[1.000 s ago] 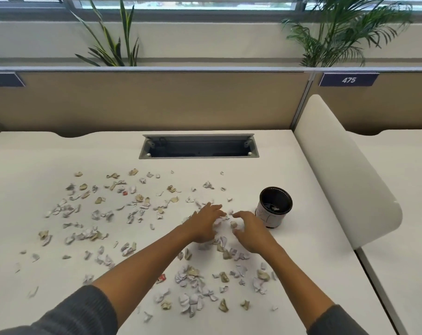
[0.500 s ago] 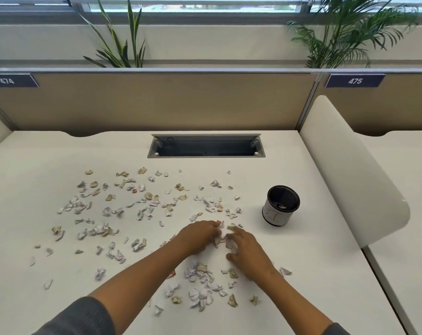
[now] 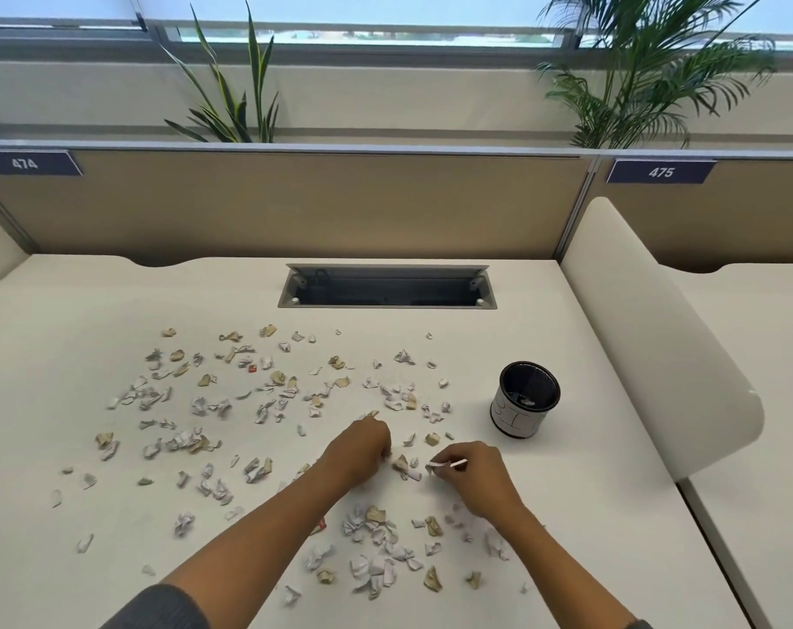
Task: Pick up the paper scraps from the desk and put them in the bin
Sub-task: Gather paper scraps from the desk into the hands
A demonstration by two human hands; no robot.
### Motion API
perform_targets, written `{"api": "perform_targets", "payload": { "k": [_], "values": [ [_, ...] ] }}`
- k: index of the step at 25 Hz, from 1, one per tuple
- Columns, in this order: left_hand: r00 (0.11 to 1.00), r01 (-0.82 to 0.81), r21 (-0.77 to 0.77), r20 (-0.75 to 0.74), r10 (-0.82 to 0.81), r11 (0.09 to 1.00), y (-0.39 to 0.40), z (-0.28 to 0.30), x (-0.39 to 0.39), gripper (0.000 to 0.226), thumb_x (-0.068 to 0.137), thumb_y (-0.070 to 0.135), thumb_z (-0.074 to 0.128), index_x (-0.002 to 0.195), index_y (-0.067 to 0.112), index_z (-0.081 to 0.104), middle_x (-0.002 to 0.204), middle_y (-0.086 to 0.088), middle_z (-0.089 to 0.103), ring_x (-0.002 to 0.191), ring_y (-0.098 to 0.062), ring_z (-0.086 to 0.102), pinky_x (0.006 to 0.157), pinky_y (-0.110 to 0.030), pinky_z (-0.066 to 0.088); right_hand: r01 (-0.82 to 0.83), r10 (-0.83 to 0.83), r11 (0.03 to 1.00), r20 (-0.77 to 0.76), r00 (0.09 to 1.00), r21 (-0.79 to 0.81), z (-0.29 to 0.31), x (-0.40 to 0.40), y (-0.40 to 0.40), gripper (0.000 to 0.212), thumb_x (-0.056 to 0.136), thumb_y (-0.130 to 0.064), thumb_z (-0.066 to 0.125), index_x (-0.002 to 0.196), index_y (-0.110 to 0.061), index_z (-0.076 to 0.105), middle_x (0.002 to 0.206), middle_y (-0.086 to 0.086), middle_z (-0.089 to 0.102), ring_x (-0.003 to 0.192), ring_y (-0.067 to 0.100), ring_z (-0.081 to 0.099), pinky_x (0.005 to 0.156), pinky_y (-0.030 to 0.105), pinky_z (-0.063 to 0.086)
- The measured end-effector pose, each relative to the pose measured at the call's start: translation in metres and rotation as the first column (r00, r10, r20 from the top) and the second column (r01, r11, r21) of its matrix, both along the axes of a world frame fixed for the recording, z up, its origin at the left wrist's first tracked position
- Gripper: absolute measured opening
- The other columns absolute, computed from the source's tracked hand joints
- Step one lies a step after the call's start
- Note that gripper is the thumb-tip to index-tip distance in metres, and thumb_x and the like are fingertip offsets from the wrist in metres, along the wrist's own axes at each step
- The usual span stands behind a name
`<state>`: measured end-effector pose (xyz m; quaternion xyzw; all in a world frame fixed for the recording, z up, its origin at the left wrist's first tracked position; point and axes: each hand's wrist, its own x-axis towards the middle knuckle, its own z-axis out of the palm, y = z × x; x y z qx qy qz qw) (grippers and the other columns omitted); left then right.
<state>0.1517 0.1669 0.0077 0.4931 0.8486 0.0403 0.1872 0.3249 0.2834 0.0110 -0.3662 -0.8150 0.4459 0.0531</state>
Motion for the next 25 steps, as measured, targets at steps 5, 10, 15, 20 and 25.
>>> {"api": "perform_targets", "payload": {
  "k": [5, 10, 15, 20, 25],
  "values": [
    [0.999, -0.044, -0.026, -0.001, 0.044, 0.999, 0.004, 0.004, 0.006, 0.026, 0.086, -0.004, 0.056, 0.101, 0.006, 0.075, 0.104, -0.011, 0.072, 0.096, -0.027, 0.067, 0.071, -0.028, 0.052, 0.05, -0.143, 0.924, -0.22, 0.965, -0.38, 0.049, 0.009, 0.041, 0.009, 0.086, -0.012, 0.076, 0.09, -0.02, 0.078, 0.083, 0.002, 0.078, 0.082, 0.017, 0.073, 0.075, 0.018, 0.056],
    [0.995, -0.088, 0.0, 0.045, 0.088, 0.996, 0.008, 0.008, 0.007, 0.022, 0.084, 0.0, 0.059, 0.095, 0.007, 0.076, 0.1, -0.01, 0.073, 0.094, -0.024, 0.068, 0.075, -0.03, 0.056, 0.307, -0.306, 0.952, -0.183, 0.934, -0.023, 0.088, 0.021, 0.097, 0.003, 0.083, -0.025, 0.078, 0.084, -0.027, 0.079, 0.077, -0.01, 0.073, 0.077, 0.006, 0.066, 0.063, 0.015, 0.045],
    [0.955, -0.243, 0.139, 0.207, 0.212, 0.96, 0.026, 0.03, 0.016, 0.015, 0.079, 0.005, 0.067, 0.085, 0.011, 0.08, 0.087, -0.005, 0.077, 0.081, -0.015, 0.071, 0.065, -0.017, 0.05, 0.326, -0.321, 0.943, -0.071, 0.944, 0.069, 0.081, 0.017, 0.117, 0.02, 0.083, -0.016, 0.078, 0.103, -0.013, 0.076, 0.092, 0.004, 0.072, 0.076, 0.015, 0.064, 0.065, 0.019, 0.045],
    [0.834, -0.371, 0.263, 0.516, 0.195, 0.891, 0.077, 0.076, 0.035, 0.007, 0.074, 0.007, 0.076, 0.077, 0.011, 0.08, 0.064, -0.003, 0.073, 0.04, 0.001, 0.055, 0.038, -0.01, 0.038, 0.361, -0.359, 0.933, -0.109, 0.927, 0.001, 0.071, 0.022, 0.126, 0.022, 0.086, -0.011, 0.072, 0.107, -0.016, 0.077, 0.099, 0.002, 0.075, 0.085, 0.014, 0.067, 0.068, 0.017, 0.045],
    [0.757, -0.402, 0.297, 0.64, 0.132, 0.866, 0.138, 0.115, 0.06, 0.01, 0.074, 0.006, 0.074, 0.079, 0.012, 0.08, 0.066, -0.006, 0.072, 0.065, -0.017, 0.068, 0.06, -0.028, 0.058, 0.372, -0.374, 0.927, -0.184, 0.909, -0.043, 0.068, 0.03, 0.129, 0.018, 0.09, -0.013, 0.066, 0.096, -0.024, 0.079, 0.097, -0.003, 0.075, 0.087, 0.017, 0.074, 0.078, 0.027, 0.056]
  ]
}}
